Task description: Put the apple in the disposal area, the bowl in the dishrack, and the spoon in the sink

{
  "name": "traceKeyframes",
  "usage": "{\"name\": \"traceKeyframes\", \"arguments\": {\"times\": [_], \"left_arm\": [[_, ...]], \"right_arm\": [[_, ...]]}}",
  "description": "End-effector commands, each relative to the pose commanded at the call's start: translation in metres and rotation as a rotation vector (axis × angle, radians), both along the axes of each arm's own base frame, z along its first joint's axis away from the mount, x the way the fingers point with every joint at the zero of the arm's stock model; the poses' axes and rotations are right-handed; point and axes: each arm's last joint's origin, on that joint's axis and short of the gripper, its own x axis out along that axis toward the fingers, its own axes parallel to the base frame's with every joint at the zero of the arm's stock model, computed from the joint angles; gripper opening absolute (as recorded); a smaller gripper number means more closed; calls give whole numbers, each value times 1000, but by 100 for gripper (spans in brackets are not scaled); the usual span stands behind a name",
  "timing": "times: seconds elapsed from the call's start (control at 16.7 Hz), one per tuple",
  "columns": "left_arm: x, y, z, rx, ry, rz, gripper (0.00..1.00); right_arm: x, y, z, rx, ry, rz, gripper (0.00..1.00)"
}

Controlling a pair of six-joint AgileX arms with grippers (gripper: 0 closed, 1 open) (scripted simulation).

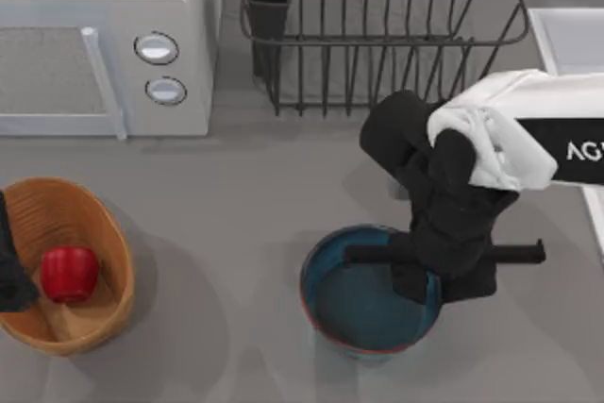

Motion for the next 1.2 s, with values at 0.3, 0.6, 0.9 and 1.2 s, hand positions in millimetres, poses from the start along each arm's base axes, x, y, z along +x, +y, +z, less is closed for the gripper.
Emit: {"name": "traceKeyframes", "arguments": {"times": [0.3, 0.6, 0.9, 1.2], "left_arm": [[0, 0, 0, 0, 0, 0, 100], [0, 0, 0, 0, 0, 0, 100], [0, 0, 0, 0, 0, 0, 100], [0, 0, 0, 0, 0, 0, 100]], "right_arm": [[2, 2, 9, 0, 0, -2, 0], [4, 4, 46, -2, 2, -1, 0], [2, 3, 85, -8, 10, 0, 0], [0, 0, 100, 0, 0, 0, 0]]}}
